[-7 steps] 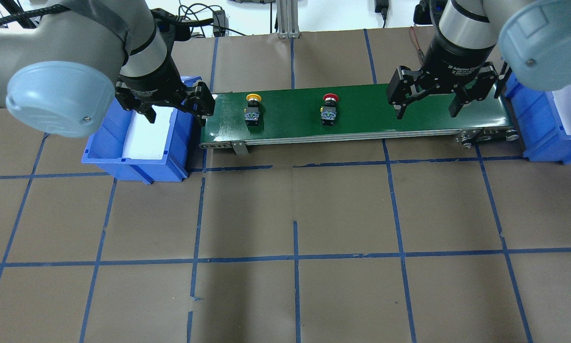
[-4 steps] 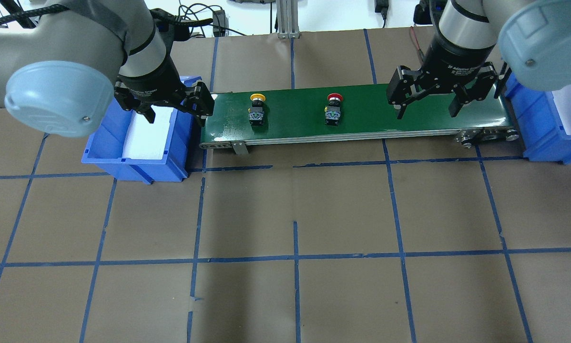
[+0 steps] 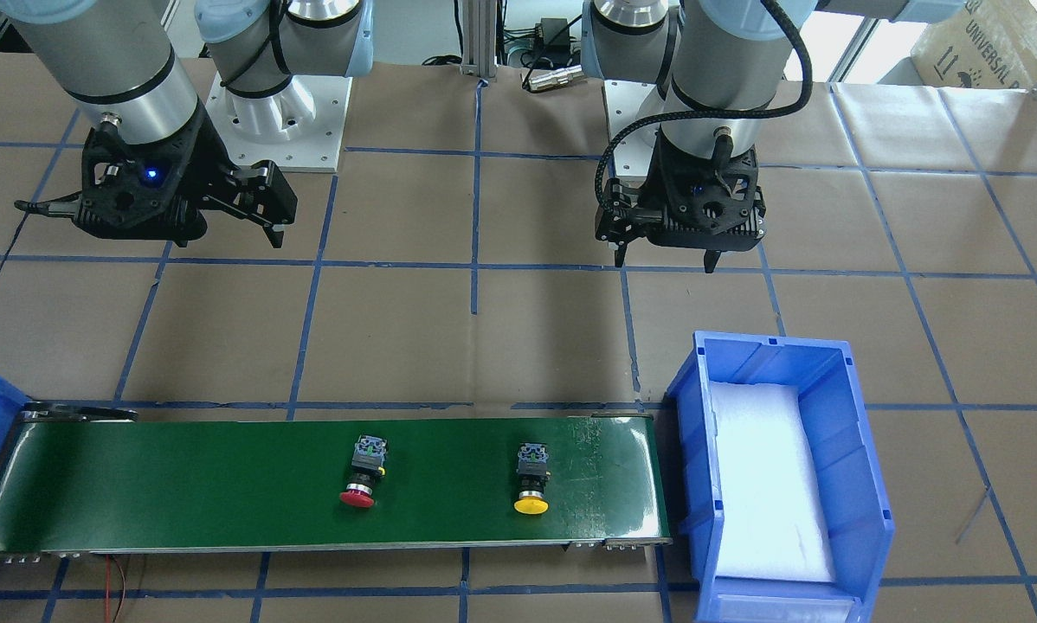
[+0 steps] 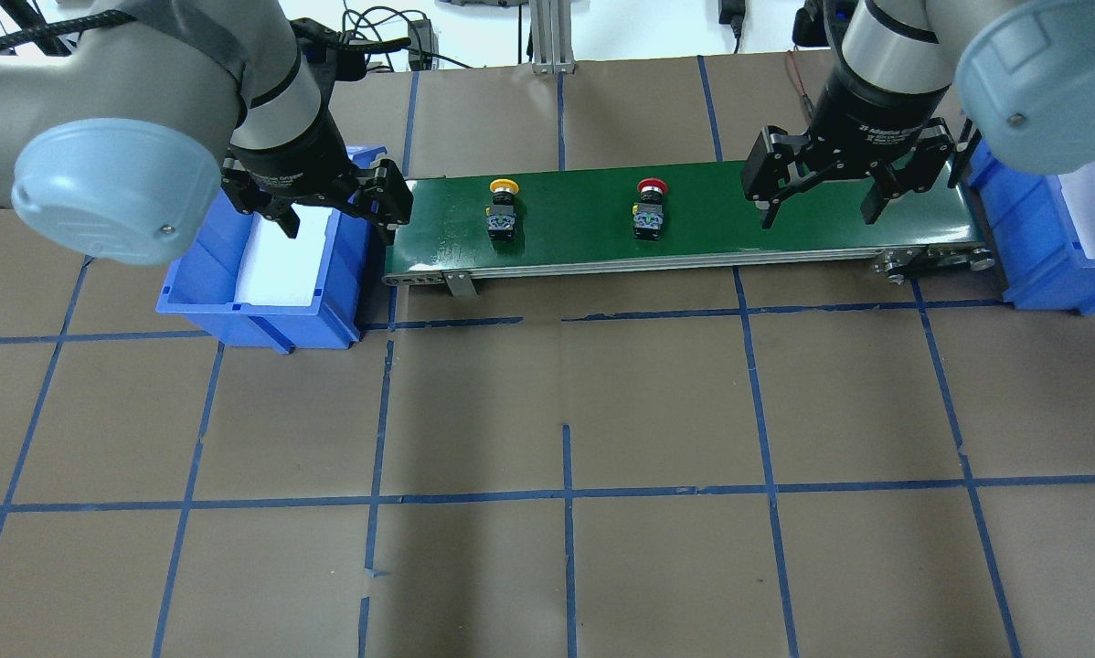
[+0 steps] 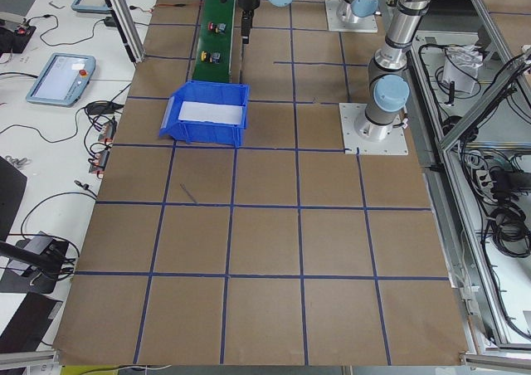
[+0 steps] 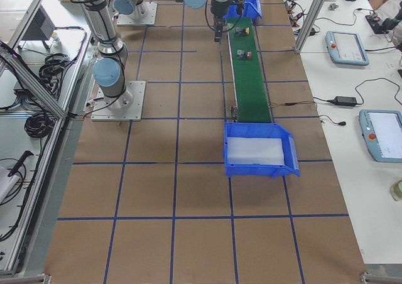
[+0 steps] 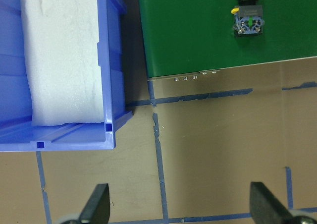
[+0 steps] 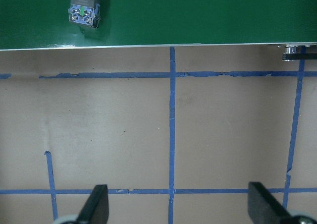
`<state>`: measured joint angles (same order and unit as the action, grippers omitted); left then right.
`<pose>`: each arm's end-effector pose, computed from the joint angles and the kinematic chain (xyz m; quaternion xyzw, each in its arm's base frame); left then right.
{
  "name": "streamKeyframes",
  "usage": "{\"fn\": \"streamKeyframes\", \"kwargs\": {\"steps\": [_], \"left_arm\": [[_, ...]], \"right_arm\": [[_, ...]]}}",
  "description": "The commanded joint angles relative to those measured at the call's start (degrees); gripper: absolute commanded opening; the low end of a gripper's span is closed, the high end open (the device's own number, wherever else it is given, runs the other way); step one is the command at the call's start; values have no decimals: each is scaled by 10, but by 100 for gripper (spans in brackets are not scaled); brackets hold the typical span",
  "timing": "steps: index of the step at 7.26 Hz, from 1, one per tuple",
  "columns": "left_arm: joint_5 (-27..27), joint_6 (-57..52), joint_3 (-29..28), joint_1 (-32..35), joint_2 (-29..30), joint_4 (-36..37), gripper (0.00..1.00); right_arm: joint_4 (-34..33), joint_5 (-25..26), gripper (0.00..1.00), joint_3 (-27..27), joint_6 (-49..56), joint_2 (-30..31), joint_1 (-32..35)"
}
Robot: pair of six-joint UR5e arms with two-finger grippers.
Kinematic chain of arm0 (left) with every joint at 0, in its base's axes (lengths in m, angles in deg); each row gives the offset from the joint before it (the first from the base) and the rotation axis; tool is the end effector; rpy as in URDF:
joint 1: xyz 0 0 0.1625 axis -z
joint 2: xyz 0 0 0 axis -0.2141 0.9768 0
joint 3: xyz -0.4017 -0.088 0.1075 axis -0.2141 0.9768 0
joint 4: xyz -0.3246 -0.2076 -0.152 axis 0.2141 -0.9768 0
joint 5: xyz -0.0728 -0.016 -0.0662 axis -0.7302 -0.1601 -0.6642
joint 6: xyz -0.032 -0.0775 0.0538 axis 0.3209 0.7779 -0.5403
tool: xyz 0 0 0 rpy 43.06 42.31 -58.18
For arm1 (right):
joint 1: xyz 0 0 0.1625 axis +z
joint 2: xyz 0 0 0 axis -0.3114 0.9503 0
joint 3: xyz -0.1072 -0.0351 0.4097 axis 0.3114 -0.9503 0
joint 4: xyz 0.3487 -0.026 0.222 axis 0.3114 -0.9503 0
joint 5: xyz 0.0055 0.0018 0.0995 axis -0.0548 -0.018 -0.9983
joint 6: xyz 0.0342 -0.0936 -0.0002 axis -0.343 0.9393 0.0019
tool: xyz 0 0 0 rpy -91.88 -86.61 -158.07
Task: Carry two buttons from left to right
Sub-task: 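Withdraw the left gripper beside the bin while the belt carries both buttons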
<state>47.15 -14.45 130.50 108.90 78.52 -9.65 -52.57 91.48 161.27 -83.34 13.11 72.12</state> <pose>-0.1855 -0.5002 0.4502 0.0493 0.9980 -0.0276 0.0282 0.1364 -0.5037 0.4655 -0.0019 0.9998 0.0200 0.0038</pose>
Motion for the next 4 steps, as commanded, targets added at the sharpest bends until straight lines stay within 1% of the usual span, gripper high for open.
{"fn": "streamKeyframes", "kwargs": {"steps": [1,3,4], "left_arm": [[0,0,0,0,0,-5,100],[0,0,0,0,0,-6,100],[0,0,0,0,1,-6,100]], "right_arm": [[0,-1,100,1,0,0,0],[-2,-1,100,1,0,-3,0],[-5,0,100,0,0,-17,0]]}}
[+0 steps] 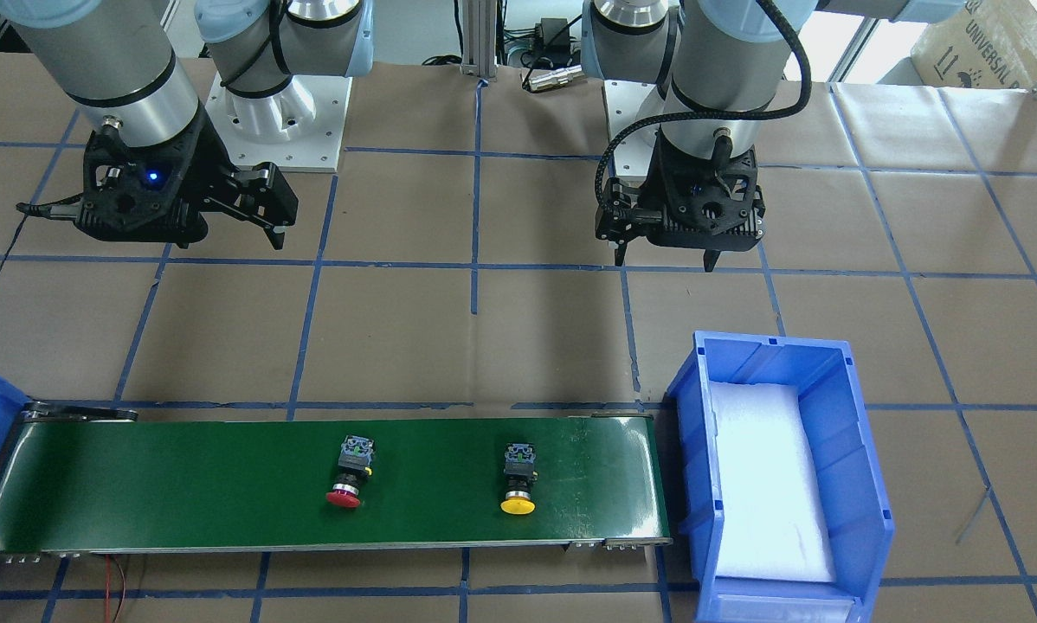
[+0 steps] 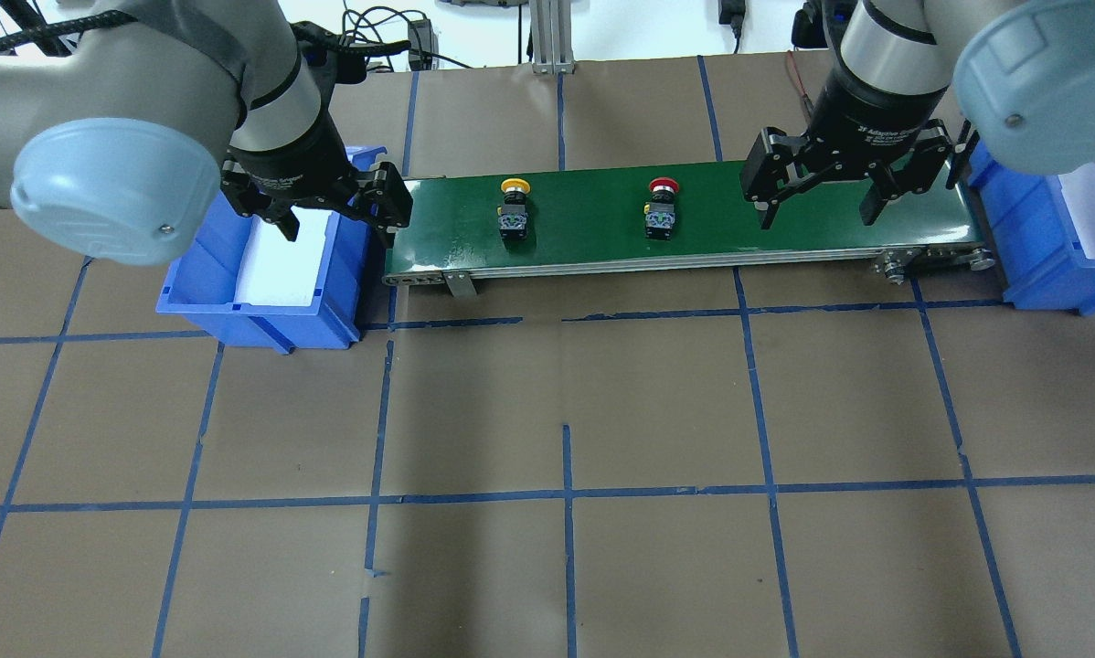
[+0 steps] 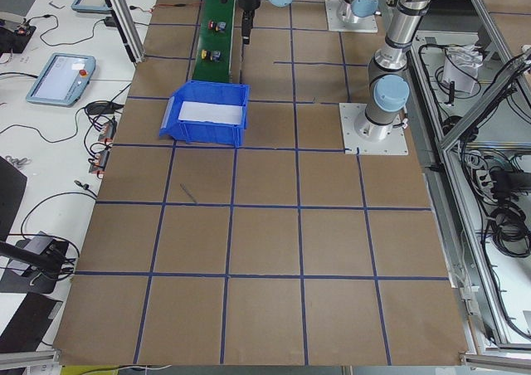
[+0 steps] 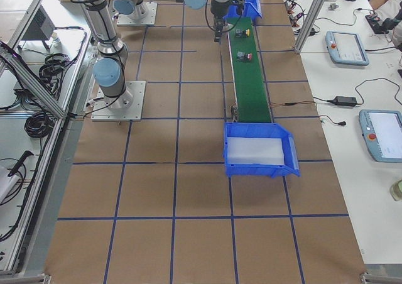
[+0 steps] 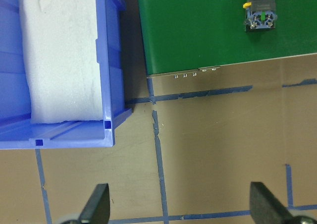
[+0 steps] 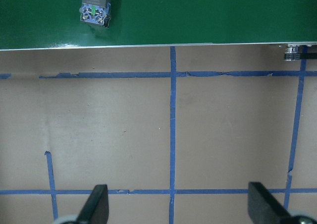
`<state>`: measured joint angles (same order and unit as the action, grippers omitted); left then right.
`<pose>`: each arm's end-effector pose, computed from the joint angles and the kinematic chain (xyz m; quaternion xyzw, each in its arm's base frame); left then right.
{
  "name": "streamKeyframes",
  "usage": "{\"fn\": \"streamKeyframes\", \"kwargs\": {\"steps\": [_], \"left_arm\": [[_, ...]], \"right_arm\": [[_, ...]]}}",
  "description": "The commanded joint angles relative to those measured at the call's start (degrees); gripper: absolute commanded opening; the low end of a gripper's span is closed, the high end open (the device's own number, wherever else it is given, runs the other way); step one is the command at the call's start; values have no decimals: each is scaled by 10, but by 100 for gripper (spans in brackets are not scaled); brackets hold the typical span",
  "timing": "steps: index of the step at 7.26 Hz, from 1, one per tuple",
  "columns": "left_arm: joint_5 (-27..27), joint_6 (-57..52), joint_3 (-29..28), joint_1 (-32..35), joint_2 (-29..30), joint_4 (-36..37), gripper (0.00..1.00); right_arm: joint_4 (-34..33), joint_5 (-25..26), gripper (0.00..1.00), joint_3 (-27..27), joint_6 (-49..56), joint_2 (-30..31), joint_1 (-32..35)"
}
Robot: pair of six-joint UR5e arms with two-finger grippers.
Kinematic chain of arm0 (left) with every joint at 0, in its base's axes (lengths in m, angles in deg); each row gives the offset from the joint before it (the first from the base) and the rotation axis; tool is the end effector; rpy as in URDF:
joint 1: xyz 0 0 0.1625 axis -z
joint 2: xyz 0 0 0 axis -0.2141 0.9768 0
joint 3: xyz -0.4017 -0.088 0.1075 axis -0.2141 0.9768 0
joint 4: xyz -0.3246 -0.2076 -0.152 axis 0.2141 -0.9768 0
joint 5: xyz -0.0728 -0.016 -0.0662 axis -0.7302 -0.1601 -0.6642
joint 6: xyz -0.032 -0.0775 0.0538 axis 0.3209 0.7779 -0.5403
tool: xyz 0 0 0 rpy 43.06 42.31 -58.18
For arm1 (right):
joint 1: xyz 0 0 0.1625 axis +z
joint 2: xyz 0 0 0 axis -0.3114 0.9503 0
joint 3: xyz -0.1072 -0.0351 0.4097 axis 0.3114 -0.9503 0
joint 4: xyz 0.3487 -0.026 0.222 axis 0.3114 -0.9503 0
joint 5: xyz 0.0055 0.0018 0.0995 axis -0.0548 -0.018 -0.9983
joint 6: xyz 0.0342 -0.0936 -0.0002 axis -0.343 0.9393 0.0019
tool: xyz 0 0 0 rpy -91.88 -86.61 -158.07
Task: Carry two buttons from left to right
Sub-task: 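Lower the right gripper onto the red button on the belt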
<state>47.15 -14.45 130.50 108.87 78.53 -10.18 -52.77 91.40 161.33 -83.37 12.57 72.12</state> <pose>-0.1851 -0.4995 0.4492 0.0492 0.9981 -0.0229 0.0285 0.1365 -0.5067 0.4606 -0.0016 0.9997 0.0235 0.0045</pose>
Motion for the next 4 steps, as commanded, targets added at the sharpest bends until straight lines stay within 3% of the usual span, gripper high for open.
{"fn": "streamKeyframes", "kwargs": {"steps": [1,2,4], "left_arm": [[0,0,3,1,0,-2,100],[0,0,5,0,0,-1,100],[0,0,5,0,0,1,100]], "right_arm": [[-20,1,100,-10,-1,-33,0],[-75,1,100,-25,1,-77,0],[-91,-1,100,-46,-11,-151,3]]}}
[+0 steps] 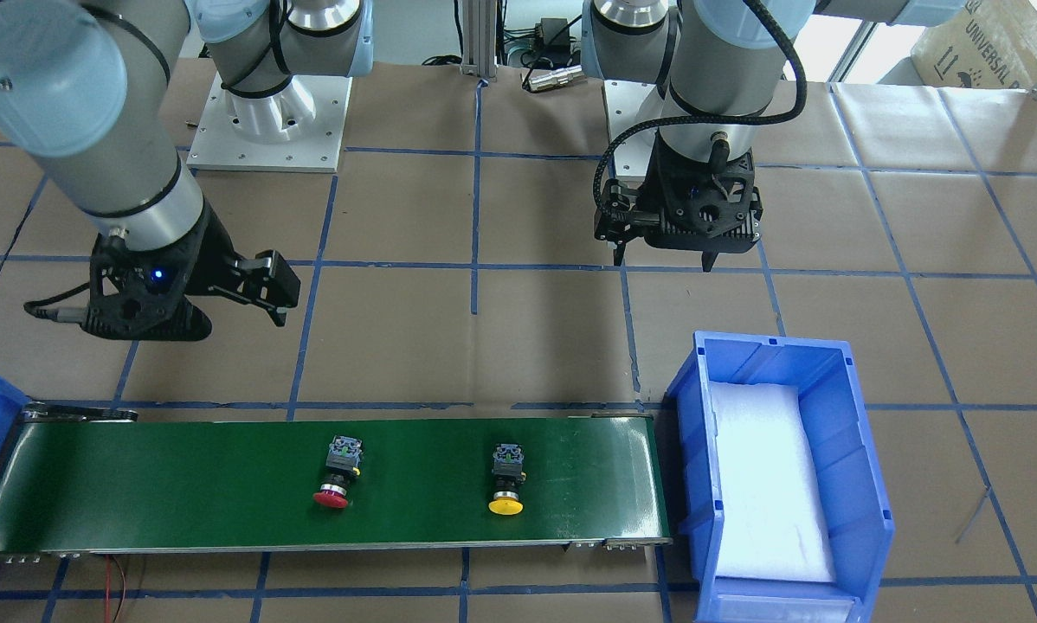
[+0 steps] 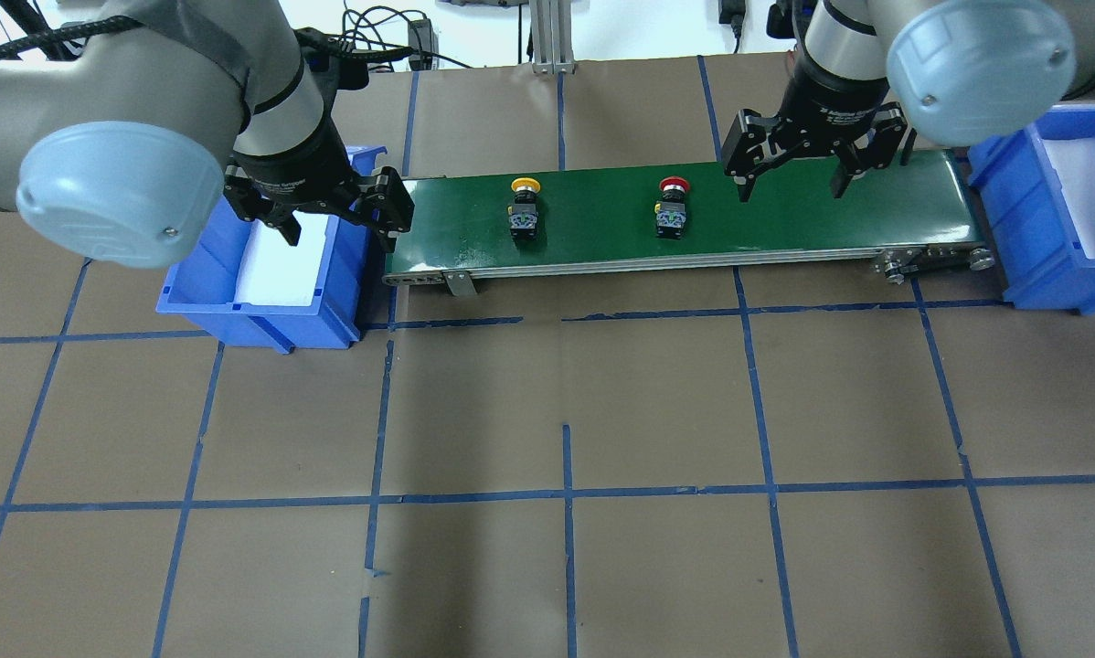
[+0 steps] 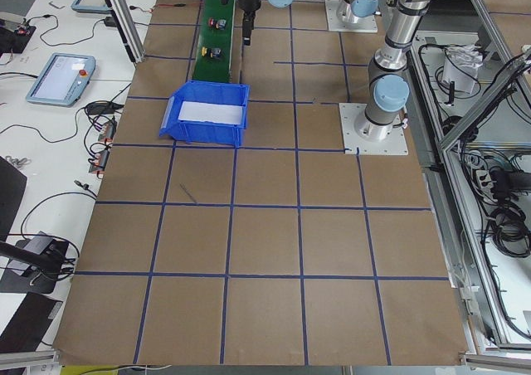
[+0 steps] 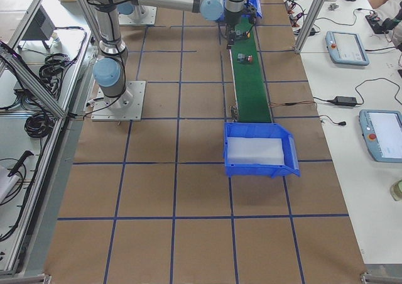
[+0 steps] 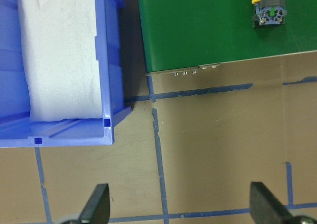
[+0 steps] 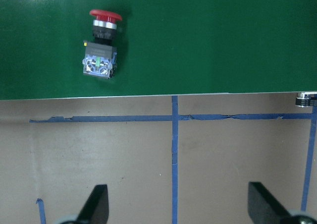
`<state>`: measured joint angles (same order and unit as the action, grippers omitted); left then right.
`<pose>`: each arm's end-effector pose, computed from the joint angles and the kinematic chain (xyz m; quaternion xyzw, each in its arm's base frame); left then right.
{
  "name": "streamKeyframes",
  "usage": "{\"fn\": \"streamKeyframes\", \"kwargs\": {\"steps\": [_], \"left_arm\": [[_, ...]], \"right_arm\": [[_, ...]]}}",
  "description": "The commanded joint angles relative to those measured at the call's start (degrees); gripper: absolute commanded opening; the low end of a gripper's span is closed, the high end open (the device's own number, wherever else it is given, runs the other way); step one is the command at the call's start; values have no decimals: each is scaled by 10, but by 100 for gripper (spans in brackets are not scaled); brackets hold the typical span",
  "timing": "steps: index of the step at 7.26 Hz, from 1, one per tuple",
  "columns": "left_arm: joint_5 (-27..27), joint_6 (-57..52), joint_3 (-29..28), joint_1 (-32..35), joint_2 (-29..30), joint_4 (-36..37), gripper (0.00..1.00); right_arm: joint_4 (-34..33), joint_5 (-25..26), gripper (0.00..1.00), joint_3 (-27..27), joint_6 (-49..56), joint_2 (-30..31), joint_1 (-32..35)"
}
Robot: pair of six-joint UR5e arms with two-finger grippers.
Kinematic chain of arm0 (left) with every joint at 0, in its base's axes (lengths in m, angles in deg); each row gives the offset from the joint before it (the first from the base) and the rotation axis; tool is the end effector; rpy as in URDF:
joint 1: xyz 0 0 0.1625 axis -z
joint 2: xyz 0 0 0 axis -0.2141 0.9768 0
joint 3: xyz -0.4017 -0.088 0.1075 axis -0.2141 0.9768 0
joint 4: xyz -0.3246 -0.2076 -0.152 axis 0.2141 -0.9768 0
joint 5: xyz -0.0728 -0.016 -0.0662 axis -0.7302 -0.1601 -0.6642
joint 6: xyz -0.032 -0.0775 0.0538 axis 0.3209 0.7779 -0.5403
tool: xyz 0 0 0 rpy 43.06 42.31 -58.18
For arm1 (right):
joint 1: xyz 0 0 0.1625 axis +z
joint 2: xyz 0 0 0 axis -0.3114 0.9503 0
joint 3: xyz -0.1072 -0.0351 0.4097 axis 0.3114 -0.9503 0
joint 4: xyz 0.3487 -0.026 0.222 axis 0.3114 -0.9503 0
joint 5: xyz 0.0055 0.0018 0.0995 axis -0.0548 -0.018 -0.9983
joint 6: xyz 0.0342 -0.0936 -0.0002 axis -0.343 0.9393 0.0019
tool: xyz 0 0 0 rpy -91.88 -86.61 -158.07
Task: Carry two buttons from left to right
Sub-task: 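Lower the right gripper onto the red button on the belt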
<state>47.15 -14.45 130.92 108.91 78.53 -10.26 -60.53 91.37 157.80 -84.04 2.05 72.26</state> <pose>-0.1853 -0.4982 0.4454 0.0496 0.9982 -0.0185 0.0288 0.1383 -0.5793 0.4035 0.0030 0.9998 0.0168 0.0047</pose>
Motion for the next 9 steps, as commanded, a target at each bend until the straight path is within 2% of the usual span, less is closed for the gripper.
{"fn": "streamKeyframes", "kwargs": {"steps": [1,2,4,6,9], "left_arm": [[0,0,0,0,0,2,100],[1,0,1,0,0,-1,100],[0,0,0,-10,1,3,100],[-2,1,0,-14,-1,1,100],[-7,6,1,-14,-1,6,100]], "right_arm": [[-67,1,100,-12,-3,-69,1],[-109,1,100,-11,-3,-84,2],[-146,0,100,-18,-6,-114,11],[-144,-1,100,-37,-30,-140,14],[-145,4,100,-39,-44,-171,15]]}}
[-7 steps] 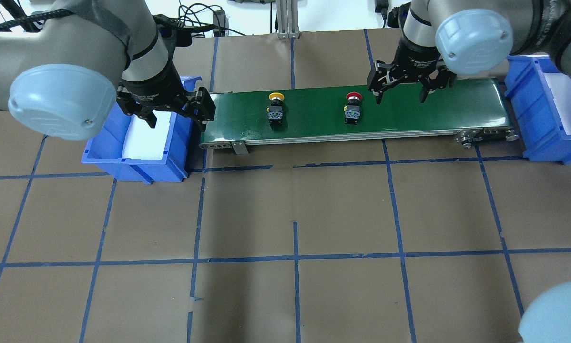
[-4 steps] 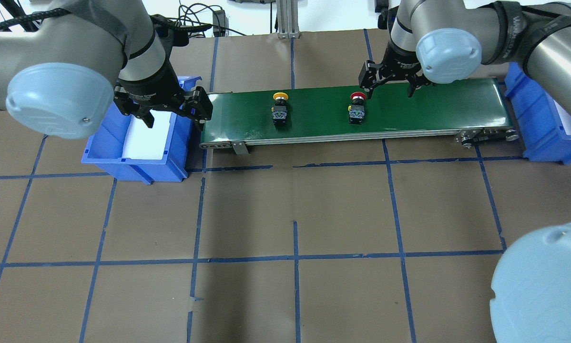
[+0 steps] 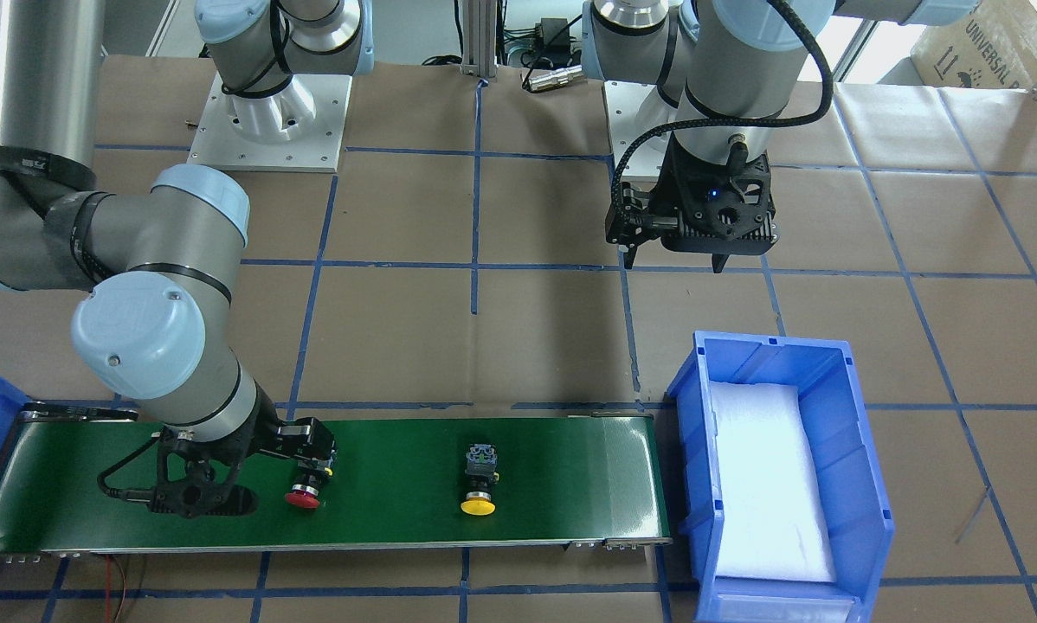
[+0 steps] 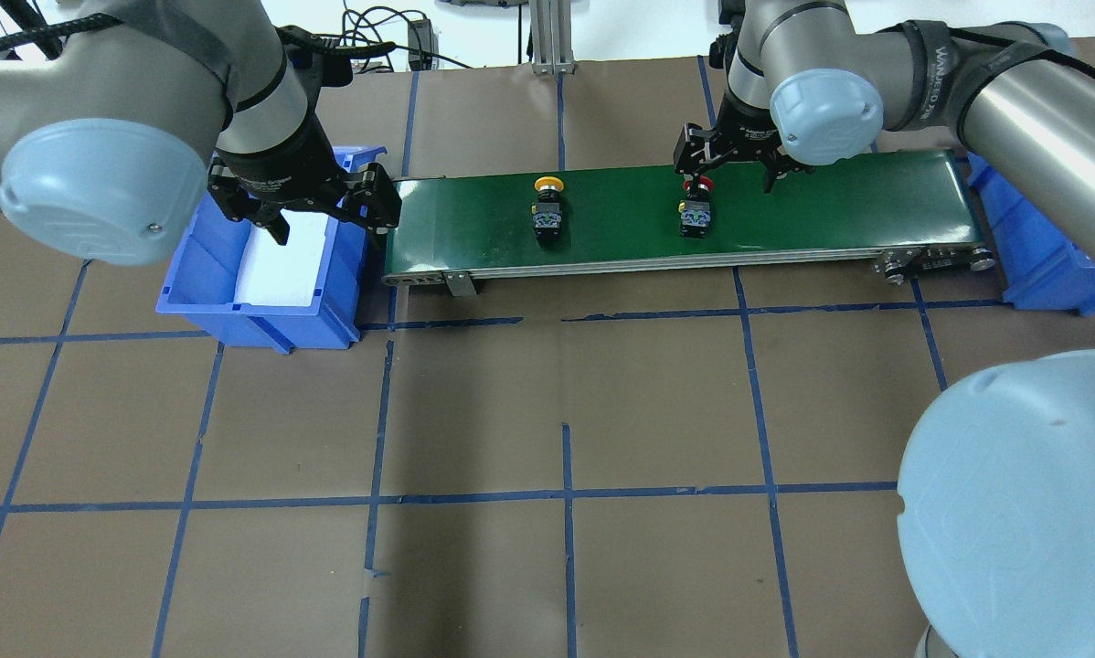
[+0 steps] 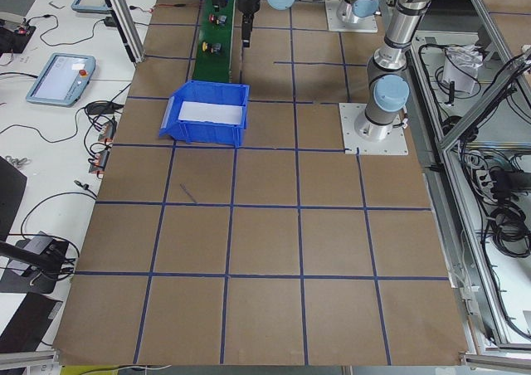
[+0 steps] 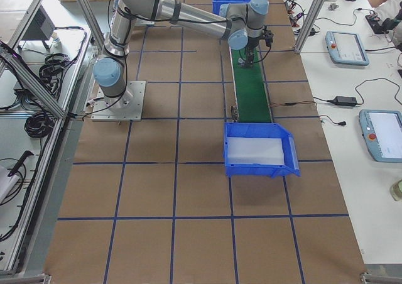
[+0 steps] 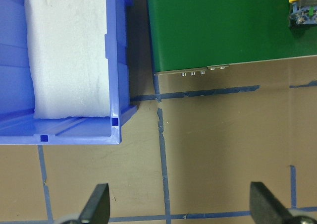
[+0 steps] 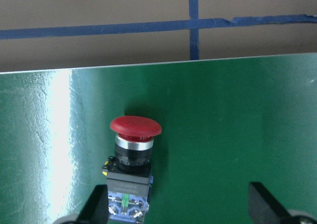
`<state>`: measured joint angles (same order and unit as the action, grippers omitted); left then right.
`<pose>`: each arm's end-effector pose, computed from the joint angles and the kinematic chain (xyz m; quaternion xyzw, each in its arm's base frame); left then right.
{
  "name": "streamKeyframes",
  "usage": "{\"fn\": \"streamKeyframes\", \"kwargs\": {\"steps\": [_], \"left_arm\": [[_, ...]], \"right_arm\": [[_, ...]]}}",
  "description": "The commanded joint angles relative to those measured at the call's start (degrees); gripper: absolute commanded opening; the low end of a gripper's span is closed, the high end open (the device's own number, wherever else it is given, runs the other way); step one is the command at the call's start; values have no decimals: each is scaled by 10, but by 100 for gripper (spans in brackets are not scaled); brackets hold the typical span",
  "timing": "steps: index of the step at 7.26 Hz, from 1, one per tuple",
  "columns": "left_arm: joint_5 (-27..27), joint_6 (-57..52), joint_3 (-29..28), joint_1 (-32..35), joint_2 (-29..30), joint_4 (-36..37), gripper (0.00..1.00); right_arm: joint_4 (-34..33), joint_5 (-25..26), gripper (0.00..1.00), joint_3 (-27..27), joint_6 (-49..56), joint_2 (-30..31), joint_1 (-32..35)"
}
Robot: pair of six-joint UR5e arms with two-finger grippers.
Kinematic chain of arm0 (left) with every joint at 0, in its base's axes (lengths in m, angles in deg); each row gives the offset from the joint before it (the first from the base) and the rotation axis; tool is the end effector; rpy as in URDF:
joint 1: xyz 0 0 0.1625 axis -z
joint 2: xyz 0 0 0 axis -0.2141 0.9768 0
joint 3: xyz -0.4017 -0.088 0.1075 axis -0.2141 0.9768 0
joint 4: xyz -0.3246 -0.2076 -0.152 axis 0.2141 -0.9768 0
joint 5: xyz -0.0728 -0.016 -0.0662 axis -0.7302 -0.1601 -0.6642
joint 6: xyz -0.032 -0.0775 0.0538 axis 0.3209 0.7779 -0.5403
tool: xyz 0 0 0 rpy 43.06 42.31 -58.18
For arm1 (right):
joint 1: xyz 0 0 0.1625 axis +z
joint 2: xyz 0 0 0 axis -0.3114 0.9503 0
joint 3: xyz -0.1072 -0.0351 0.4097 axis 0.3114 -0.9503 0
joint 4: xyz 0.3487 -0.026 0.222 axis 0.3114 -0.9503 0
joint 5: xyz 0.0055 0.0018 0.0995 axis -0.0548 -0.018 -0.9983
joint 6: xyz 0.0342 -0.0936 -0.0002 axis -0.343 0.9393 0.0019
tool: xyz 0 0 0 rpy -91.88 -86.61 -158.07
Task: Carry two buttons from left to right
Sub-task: 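Lower the right gripper onto the red button on the belt, then close the right gripper on the red button and lift it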
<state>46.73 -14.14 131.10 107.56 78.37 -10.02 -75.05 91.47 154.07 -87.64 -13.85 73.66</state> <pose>-0.1742 -0.5016 0.4457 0.0352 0.9989 -0.0200 0.0252 0.1551 -0.6660 0.2850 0.0221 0.9997 -0.0035 0.0041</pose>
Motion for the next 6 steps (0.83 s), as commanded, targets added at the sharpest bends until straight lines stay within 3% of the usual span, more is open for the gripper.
{"fn": "streamKeyframes", "kwargs": {"steps": [1,2,3,6], "left_arm": [[-5,6,-7,-3,1,0,100],[-7,6,-19,-8,5,-9,100],[-9,5,-34,-13,5,-65,100],[-7,0,-23,-13,0,-69,100]], "right_arm": [[-4,-3,100,-5,-18,-14,6],[-5,-4,100,-5,-35,-16,13],[-25,-3,100,0,-38,-20,14],[-20,8,100,2,-37,-23,13]]}}
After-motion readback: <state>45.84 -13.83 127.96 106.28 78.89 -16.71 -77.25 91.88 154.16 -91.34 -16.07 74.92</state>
